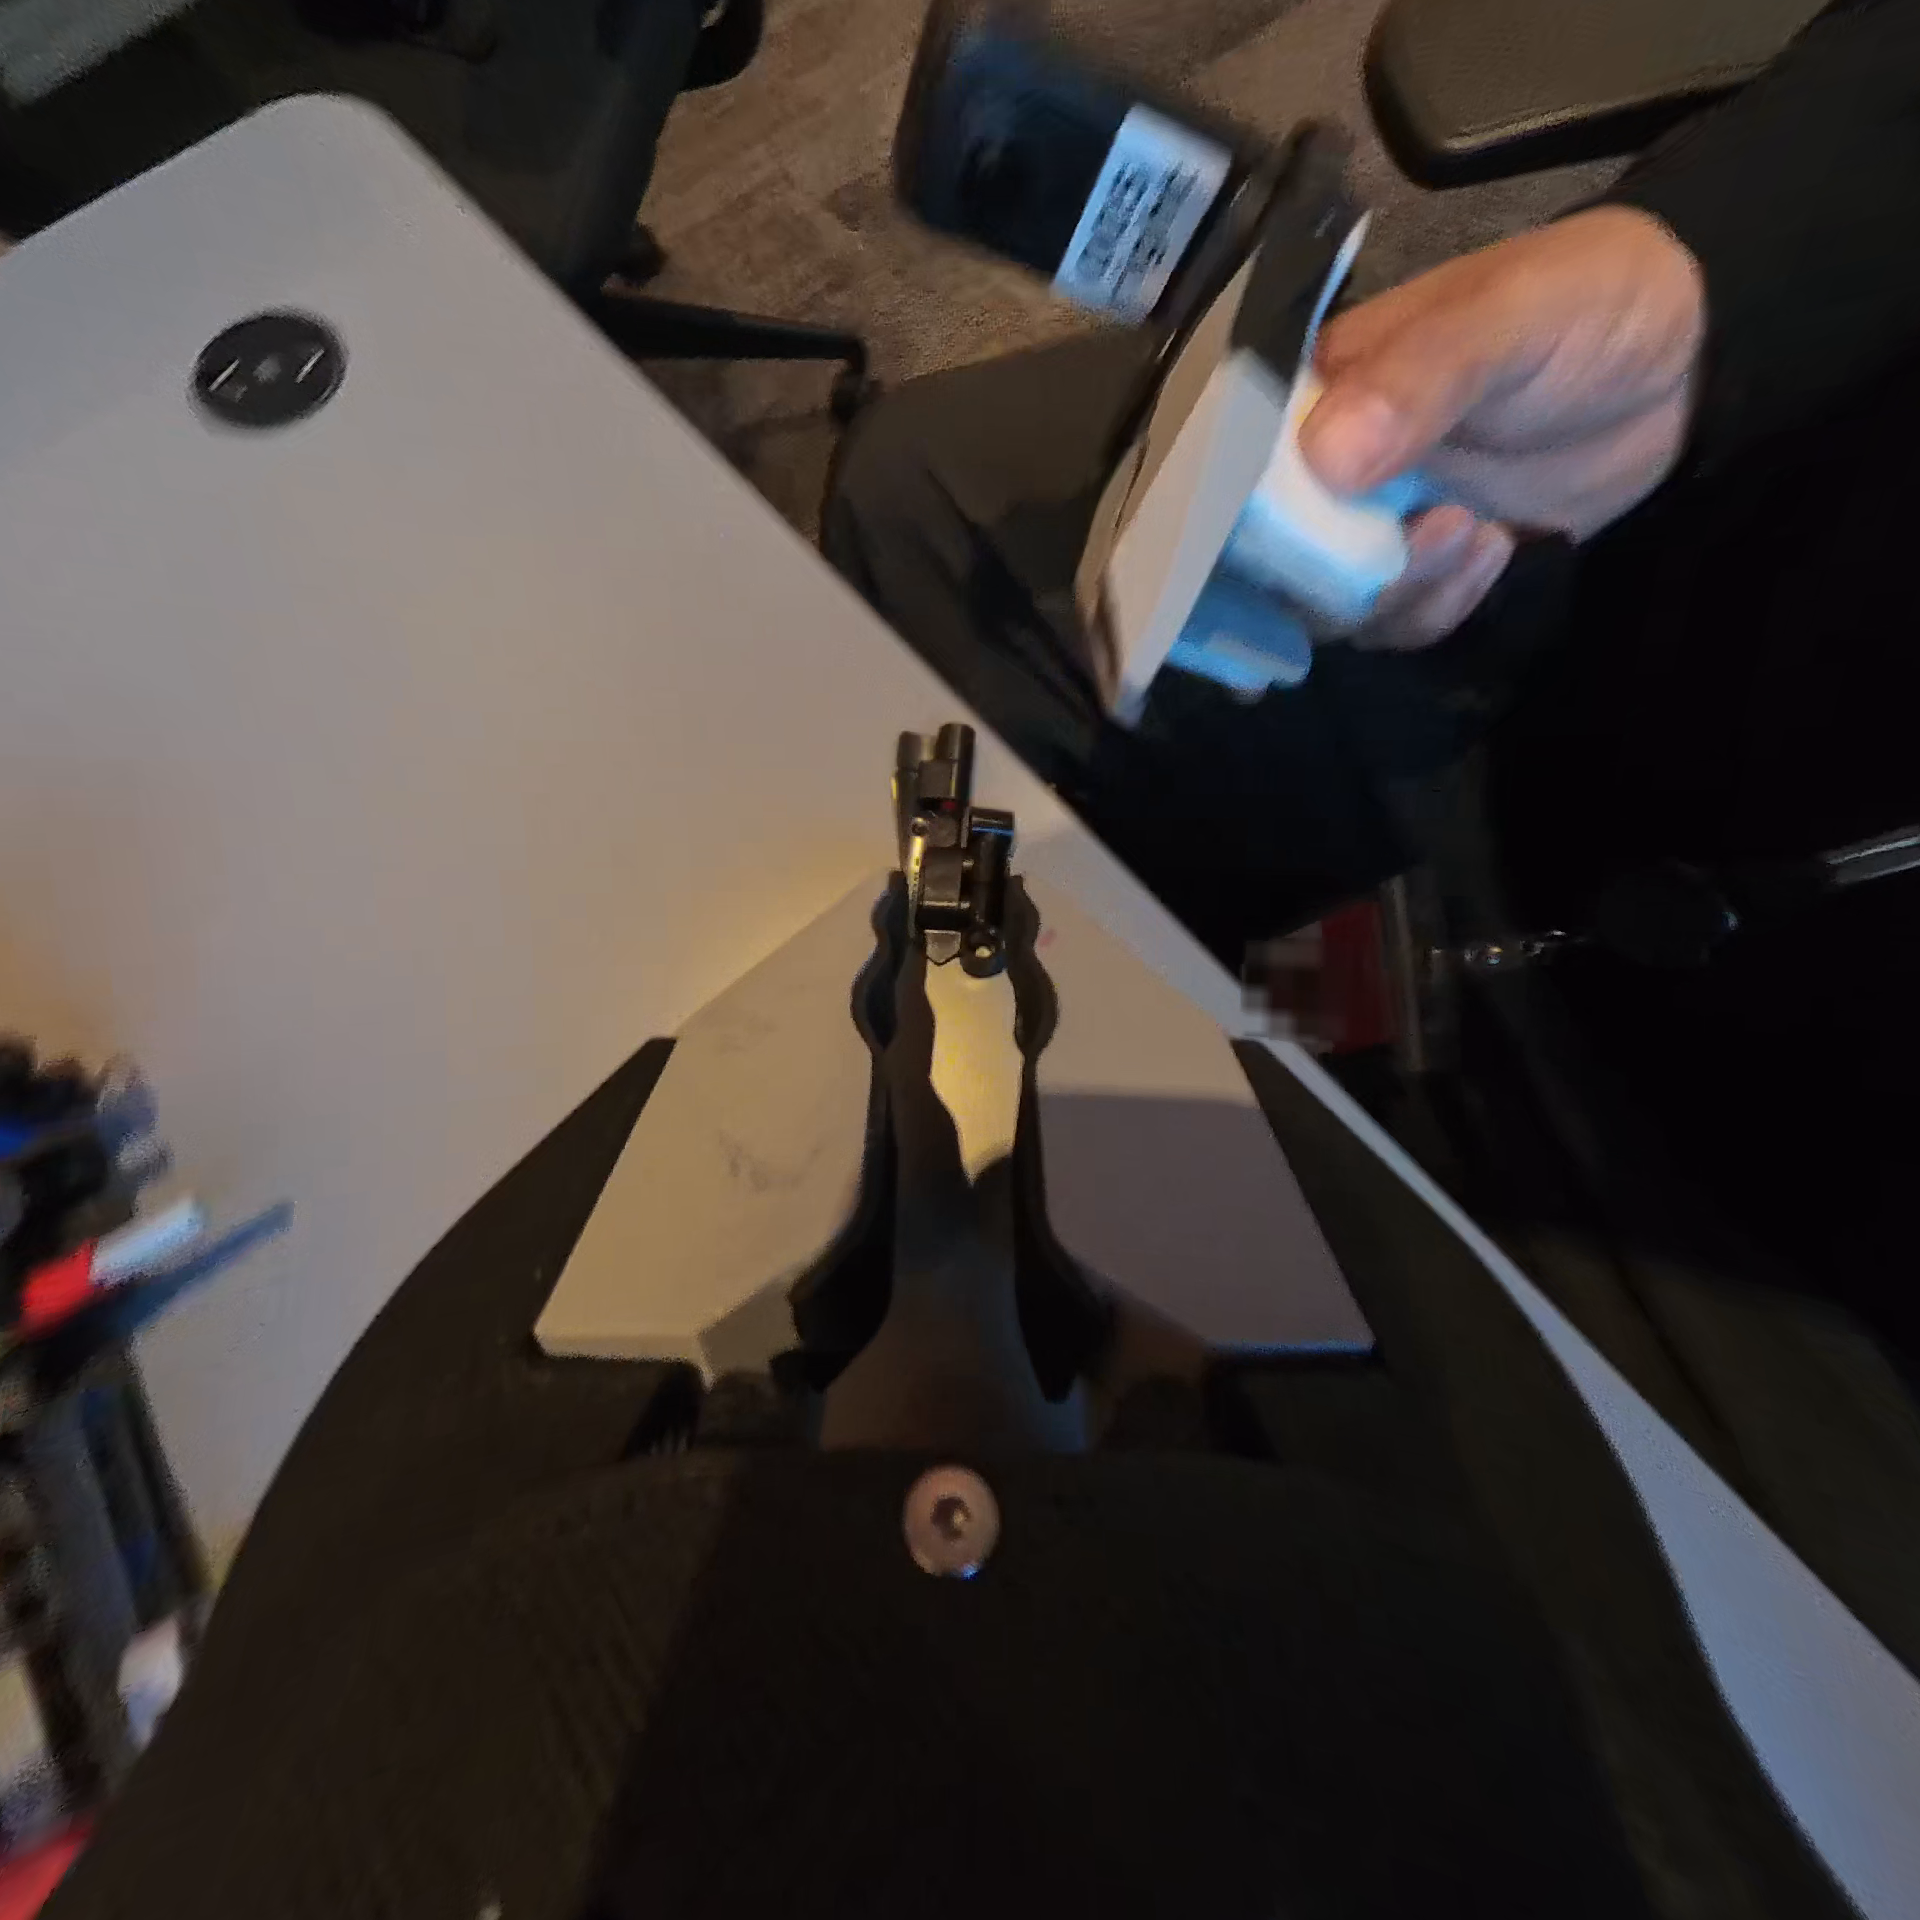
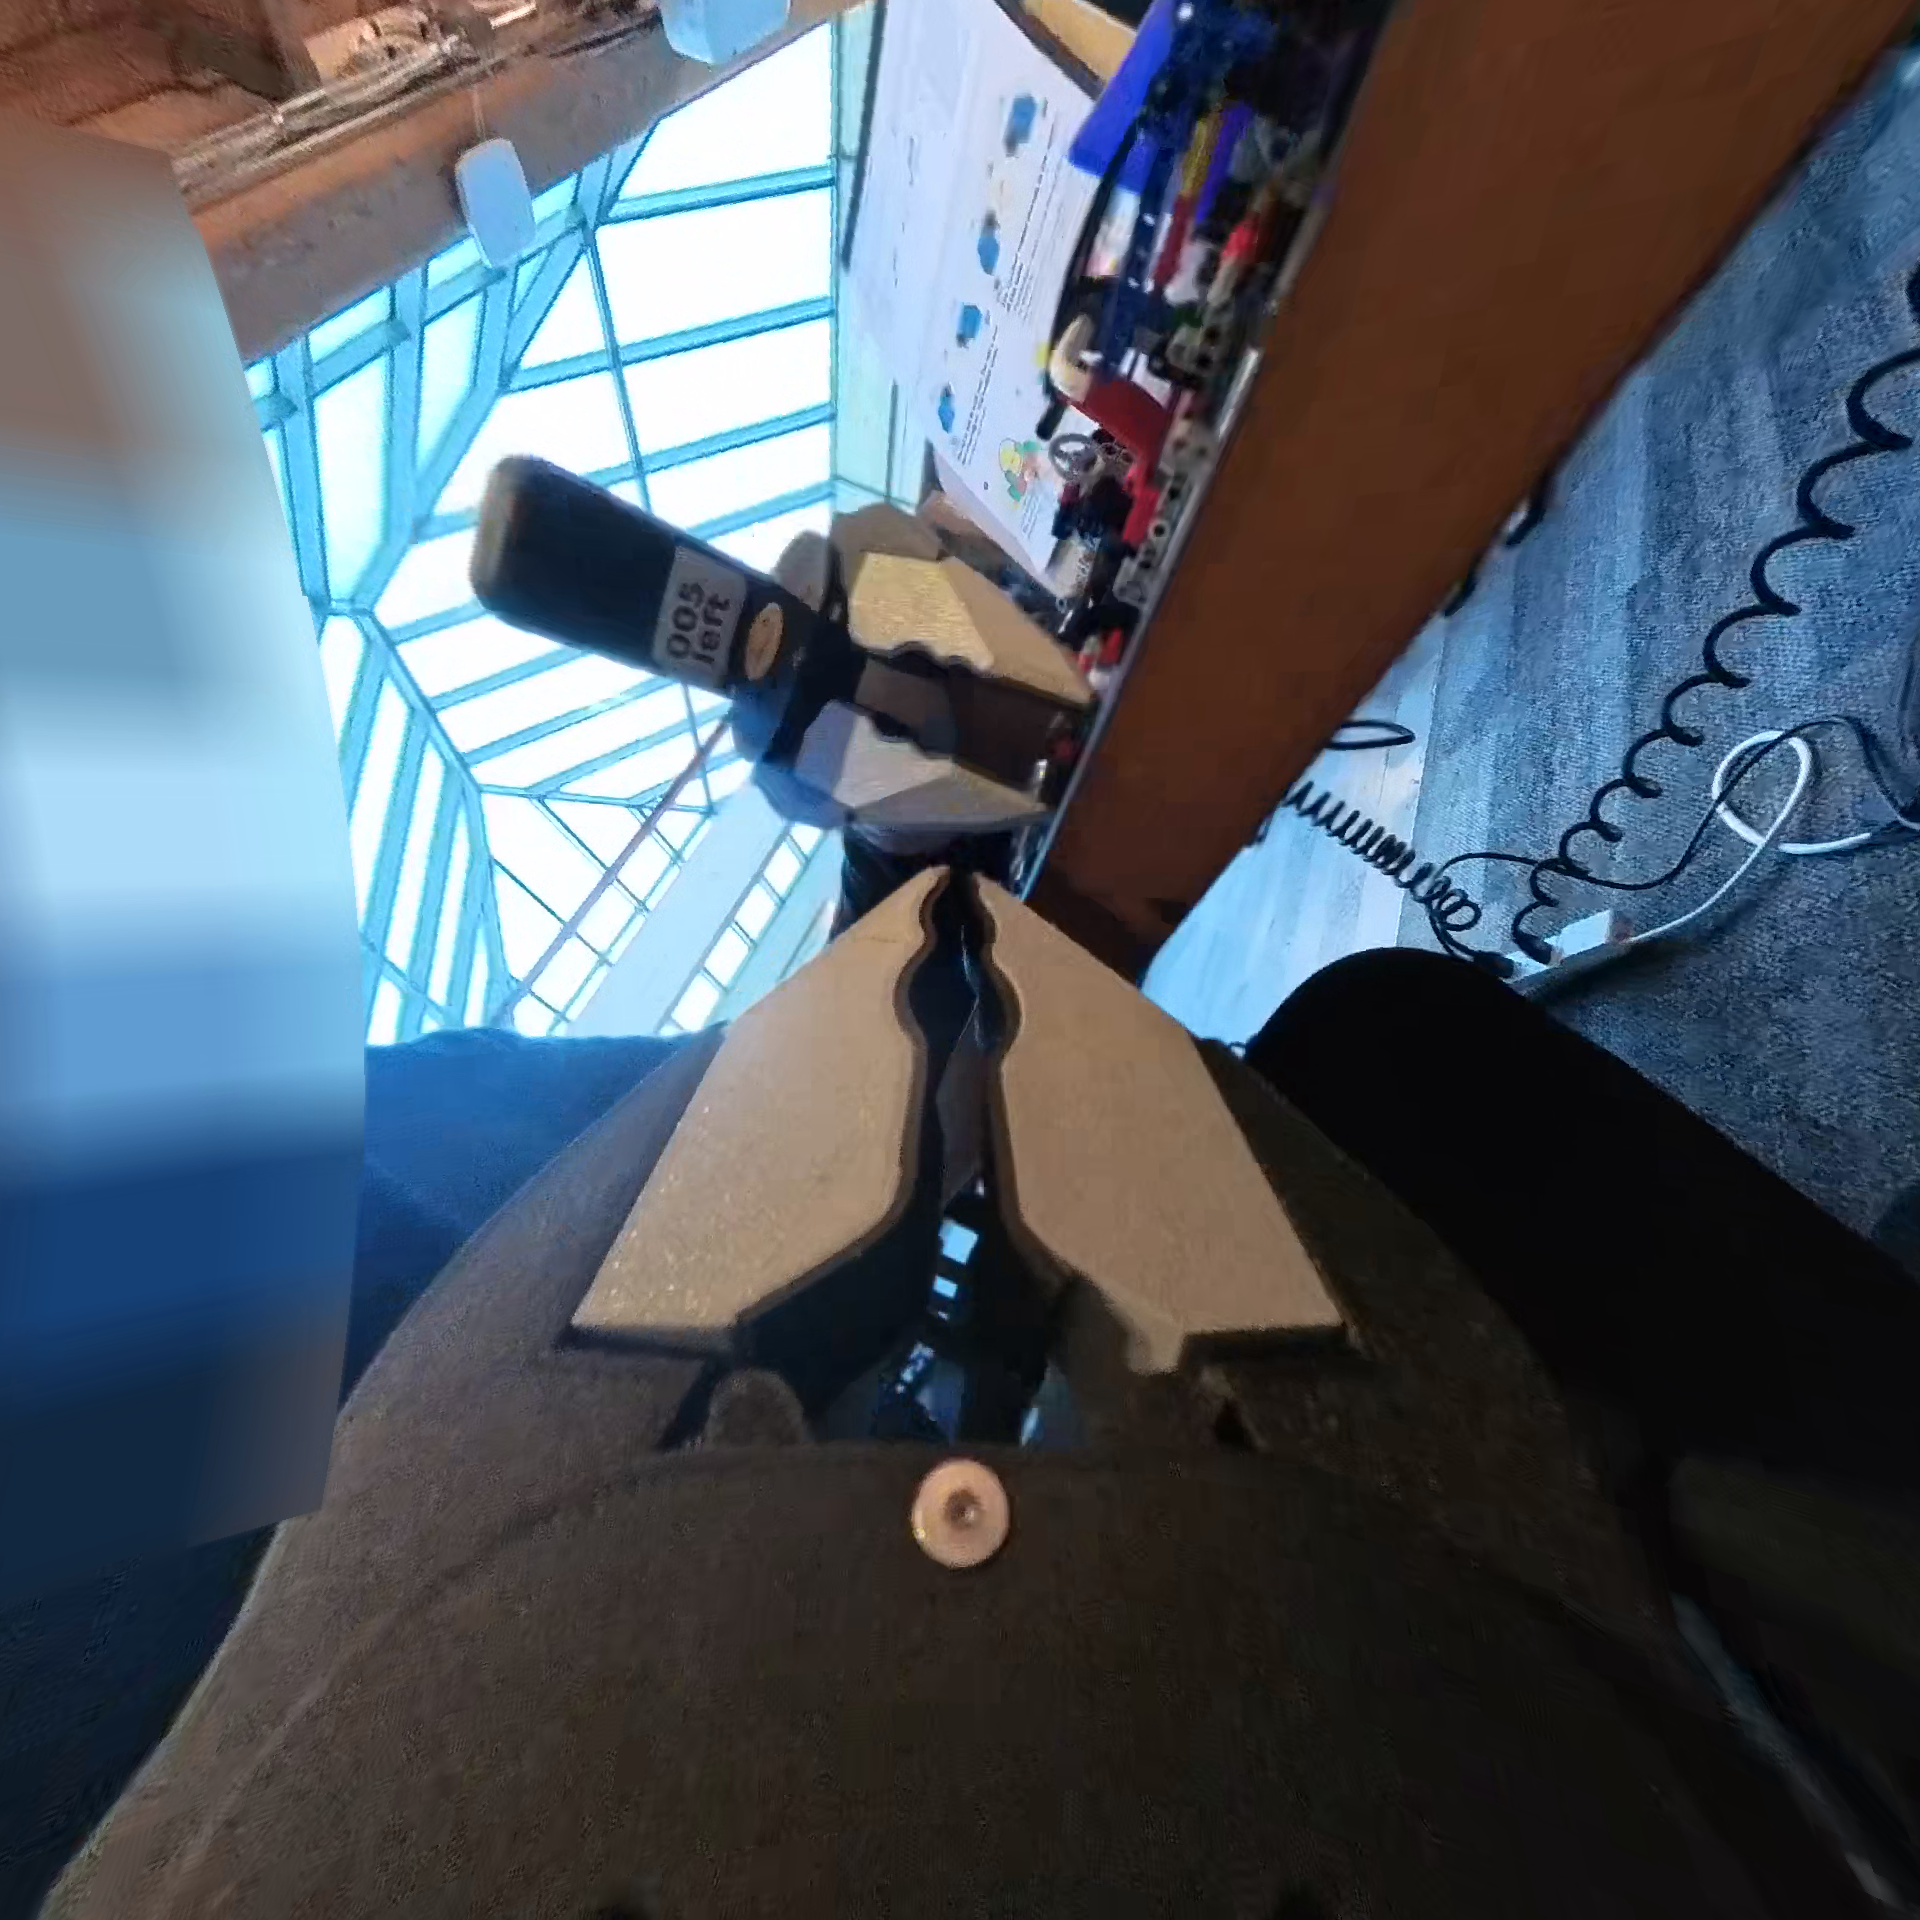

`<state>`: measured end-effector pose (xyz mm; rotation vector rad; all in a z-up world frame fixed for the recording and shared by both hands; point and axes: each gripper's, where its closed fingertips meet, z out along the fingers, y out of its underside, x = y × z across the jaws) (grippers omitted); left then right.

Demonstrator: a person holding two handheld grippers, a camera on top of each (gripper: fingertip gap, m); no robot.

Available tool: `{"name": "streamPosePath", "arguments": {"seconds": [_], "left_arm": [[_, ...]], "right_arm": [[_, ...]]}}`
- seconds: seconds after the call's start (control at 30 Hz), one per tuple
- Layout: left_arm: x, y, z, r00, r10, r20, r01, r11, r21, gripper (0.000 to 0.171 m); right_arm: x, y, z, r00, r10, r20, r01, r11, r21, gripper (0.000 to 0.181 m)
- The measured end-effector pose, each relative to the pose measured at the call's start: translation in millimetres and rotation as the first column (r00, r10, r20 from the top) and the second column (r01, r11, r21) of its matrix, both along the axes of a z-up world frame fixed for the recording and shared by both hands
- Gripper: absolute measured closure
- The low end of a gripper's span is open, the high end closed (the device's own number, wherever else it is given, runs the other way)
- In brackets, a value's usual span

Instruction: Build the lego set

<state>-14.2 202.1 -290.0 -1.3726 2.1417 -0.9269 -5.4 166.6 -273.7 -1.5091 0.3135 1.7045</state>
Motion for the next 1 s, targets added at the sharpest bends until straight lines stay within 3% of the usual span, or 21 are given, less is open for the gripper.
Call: {"name": "streamPosePath", "arguments": {"seconds": [0.1,0.2,0.33,0.5,0.63,0.73,0.83,1.0], "left_arm": [[-32,21,0,0.991,0.132,0.005,-0.132,0.991,0.012,0.157],[-71,29,1,0.966,0.257,-0.006,-0.257,0.966,0.012,0.157],[-124,32,3,0.910,0.415,0.020,-0.415,0.907,0.069,0.143],[-174,10,13,0.821,0.566,0.075,-0.568,0.823,0.010,0.137],[-202,4,16,0.744,0.659,0.105,-0.666,0.745,0.043,0.140],[-203,13,14,0.701,0.707,0.090,-0.712,0.701,0.034,0.141],[-182,21,14,0.728,0.682,0.076,-0.684,0.729,0.008,0.141],[-149,21,3,0.831,0.556,0.028,-0.557,0.828,0.067,0.153]], "right_arm": [[8,-9,15,0.959,0.006,0.284,-0.032,0.996,0.087,0.172],[5,1,32,0.778,-0.002,0.628,-0.152,0.970,0.191,0.156],[-29,26,57,0.535,-0.034,0.844,-0.411,0.862,0.296,0.137],[-91,40,35,0.335,0.043,0.941,-0.661,0.722,0.202,0.137],[-120,47,9,0.207,0.015,0.978,-0.736,0.661,0.146,0.136],[-131,57,-4,0.123,-0.031,0.992,-0.773,0.624,0.115,0.132],[-138,62,-14,0.056,-0.031,0.998,-0.814,0.577,0.063,0.129],[-145,58,-16,0.047,-0.056,0.997,-0.880,0.469,0.068,0.157]]}}
